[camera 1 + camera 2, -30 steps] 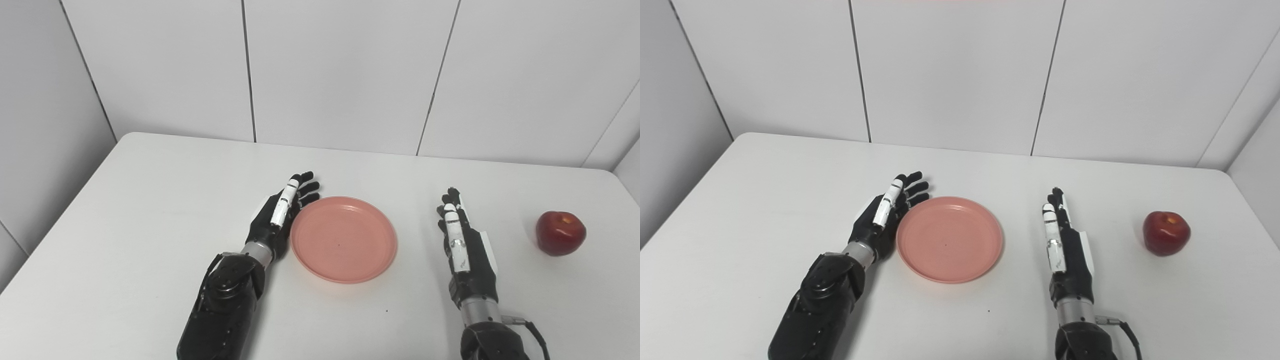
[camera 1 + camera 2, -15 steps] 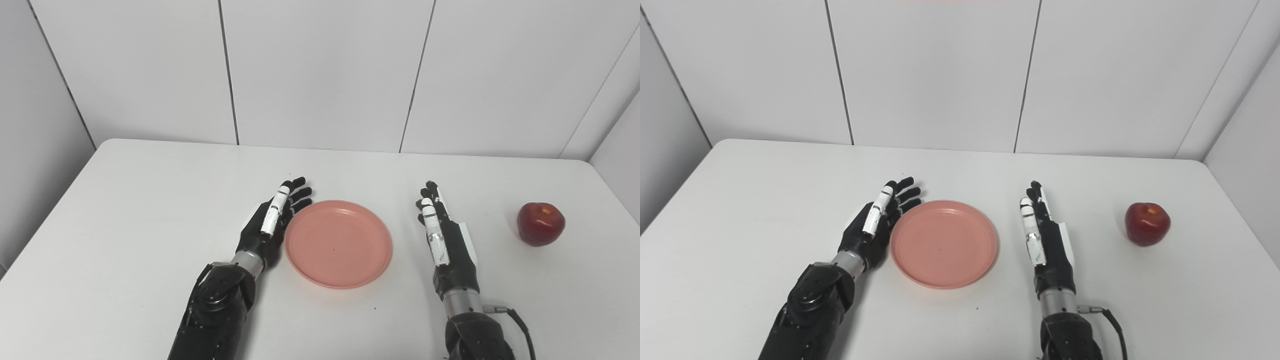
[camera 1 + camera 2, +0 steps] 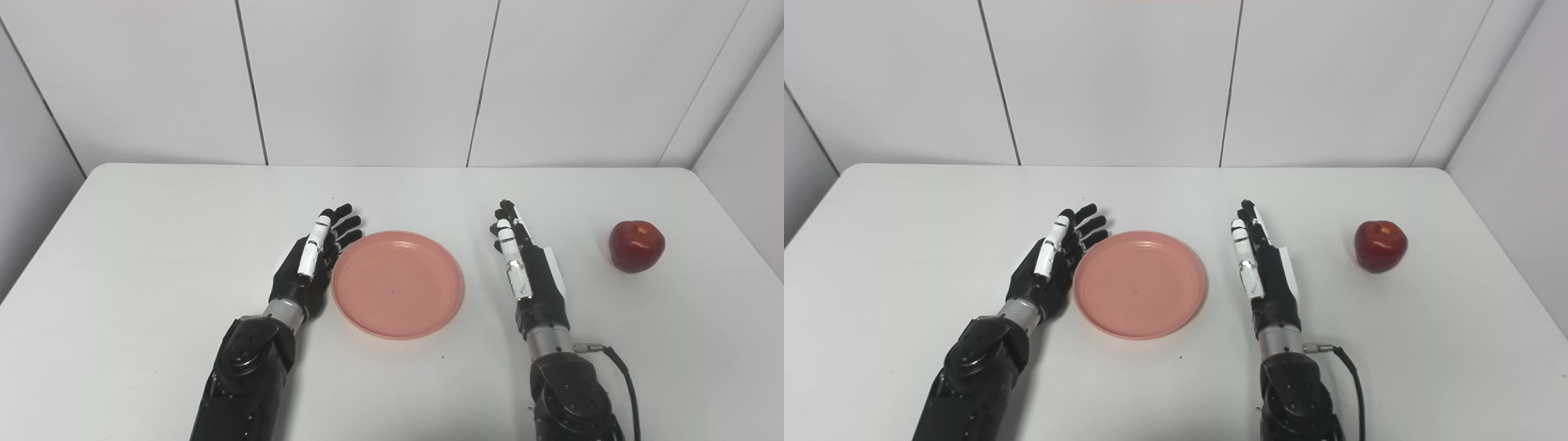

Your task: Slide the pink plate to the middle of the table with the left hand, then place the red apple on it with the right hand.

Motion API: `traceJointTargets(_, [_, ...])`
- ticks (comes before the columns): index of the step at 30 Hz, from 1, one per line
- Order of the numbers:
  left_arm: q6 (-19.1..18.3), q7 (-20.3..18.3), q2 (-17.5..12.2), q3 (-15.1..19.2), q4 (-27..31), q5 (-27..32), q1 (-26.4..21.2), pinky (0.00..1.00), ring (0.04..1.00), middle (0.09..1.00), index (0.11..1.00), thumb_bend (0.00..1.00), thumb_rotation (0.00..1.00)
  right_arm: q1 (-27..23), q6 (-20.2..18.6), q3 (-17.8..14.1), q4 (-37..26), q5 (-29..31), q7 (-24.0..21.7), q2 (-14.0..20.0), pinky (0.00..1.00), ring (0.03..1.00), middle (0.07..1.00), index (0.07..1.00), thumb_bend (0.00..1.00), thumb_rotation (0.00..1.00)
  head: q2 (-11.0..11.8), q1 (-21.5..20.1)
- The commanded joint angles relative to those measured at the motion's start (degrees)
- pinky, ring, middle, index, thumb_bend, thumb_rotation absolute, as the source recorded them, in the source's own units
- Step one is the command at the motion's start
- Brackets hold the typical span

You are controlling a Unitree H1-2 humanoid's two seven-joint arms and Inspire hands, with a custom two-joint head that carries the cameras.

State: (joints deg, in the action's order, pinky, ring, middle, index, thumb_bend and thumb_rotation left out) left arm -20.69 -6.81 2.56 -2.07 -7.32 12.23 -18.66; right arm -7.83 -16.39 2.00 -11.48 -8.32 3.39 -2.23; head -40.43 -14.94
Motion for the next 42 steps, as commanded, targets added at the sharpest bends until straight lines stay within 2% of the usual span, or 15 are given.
traceJointTargets(1, [-0.9, -0.5, 0.2, 0.3, 0.1, 0.8, 0.0, 0.89, 0.902, 0.902, 0.884, 0.35, 1.0, -2.8, 0.5, -0.4, -3.1, -0.4, 0.4, 0.3, 0.91, 0.908, 0.932, 0.934, 0.28, 1.0, -0.1, -0.2])
traceJointTargets(7, [-0.4, -0.8, 0.3, 1.3, -0.2, 1.0, -0.2, 0.88, 0.896, 0.898, 0.878, 0.35, 1.0, -3.8, -1.2, -1.6, -6.1, -0.8, 0.5, 0.9, 0.89, 0.9, 0.924, 0.927, 0.29, 1.0, -0.1, -1.1])
traceJointTargets(13, [1.6, -1.0, 0.3, 2.3, -1.7, 1.3, -0.4, 0.87, 0.891, 0.894, 0.879, 0.35, 1.0, -5.4, -3.1, -3.2, -9.0, -0.1, -0.5, 2.8, 0.94, 0.907, 0.931, 0.933, 0.32, 1.0, 0.4, -2.7])
traceJointTargets(15, [2.0, -1.3, 0.4, 2.6, -2.0, 1.6, -0.3, 0.87, 0.893, 0.896, 0.879, 0.36, 1.0, -5.7, -3.9, -3.6, -9.9, 0.0, -0.9, 3.6, 0.94, 0.908, 0.932, 0.935, 0.34, 1.0, 0.5, -2.9])
traceJointTargets(18, [2.6, -1.7, 0.4, 3.1, -2.3, 2.1, -0.2, 0.89, 0.9, 0.905, 0.888, 0.36, 1.0, -6.3, -5.9, -4.0, -11.4, -0.2, -1.0, 4.6, 0.93, 0.907, 0.929, 0.931, 0.43, 0.97, 0.5, -2.9])
traceJointTargets(19, [3.0, -1.8, 0.4, 3.3, -2.5, 2.1, -0.2, 0.89, 0.902, 0.907, 0.89, 0.36, 1.0, -6.4, -6.1, -3.9, -11.9, -1.0, -0.8, 5.2, 0.92, 0.9, 0.921, 0.923, 0.45, 0.94, 0.5, -2.9])
traceJointTargets(21, [3.9, -2.1, 0.3, 3.5, -3.1, 2.3, -0.1, 0.89, 0.904, 0.907, 0.889, 0.37, 1.0, -6.8, -6.4, -3.8, -12.5, -2.2, -0.7, 6.3, 0.91, 0.898, 0.918, 0.918, 0.47, 0.93, 1.1, -5.5])
traceJointTargets(25, [4.7, -2.3, 0.1, 3.8, -3.6, 2.7, 0.0, 0.89, 0.9, 0.903, 0.883, 0.38, 1.0, -7.2, -6.6, -3.5, -13.2, -5.0, -0.4, 8.0, 0.86, 0.891, 0.916, 0.918, 0.5, 0.94, 1.6, -7.0])
traceJointTargets(28, [4.5, -2.4, 0.1, 4.4, -4.0, 3.2, -0.3, 0.89, 0.896, 0.9, 0.882, 0.38, 1.0, -7.8, -7.1, -2.4, -14.0, -10.1, -0.5, 10.5, 0.82, 0.875, 0.905, 0.911, 0.54, 0.92, 2.0, -7.7])
traceJointTargets(29, [4.4, -2.3, 0.1, 4.5, -3.9, 3.2, -0.3, 0.89, 0.89, 0.896, 0.879, 0.37, 1.0, -8.0, -7.6, -2.2, -14.2, -11.5, -0.5, 11.0, 0.82, 0.873, 0.904, 0.908, 0.58, 0.92, 2.0, -7.7])
traceJointTargets(31, [4.0, -2.2, 0.0, 4.8, -4.1, 3.5, -0.4, 0.89, 0.89, 0.894, 0.879, 0.37, 1.0, -8.4, -9.2, -1.7, -14.9, -14.9, -0.9, 12.3, 0.83, 0.884, 0.905, 0.909, 0.59, 0.91, 2.4, -8.8])
traceJointTargets(33, [4.2, -2.3, -0.1, 5.1, -4.6, 3.9, -0.5, 0.9, 0.893, 0.896, 0.881, 0.36, 1.0, -8.6, -9.1, -1.5, -15.1, -17.2, -1.1, 13.6, 0.83, 0.892, 0.908, 0.911, 0.6, 0.88, 2.7, -9.5])
traceJointTargets(35, [4.7, -2.7, -0.4, 5.3, -5.2, 4.2, -0.6, 0.91, 0.897, 0.899, 0.883, 0.36, 1.0, -8.7, -9.0, -1.9, -15.3, -18.4, -1.0, 14.1, 0.83, 0.895, 0.912, 0.91, 0.62, 0.86, 2.9, -9.9])
traceJointTargets(38, [5.6, -3.3, -0.7, 5.4, -6.1, 4.4, -0.7, 0.92, 0.909, 0.912, 0.893, 0.37, 1.0, -8.7, -10.0, -2.8, -15.9, -20.9, -0.7, 14.0, 0.79, 0.864, 0.888, 0.897, 0.72, 0.78, 3.1, -10.4])
traceJointTargets(42, [6.2, -3.8, -1.1, 5.6, -6.9, 4.3, -0.9, 0.91, 0.907, 0.909, 0.893, 0.37, 1.0, -9.1, -10.5, -4.6, -17.1, -25.2, -1.3, 13.3, 0.77, 0.852, 0.877, 0.905, 0.76, 0.71, 3.6, -11.2])
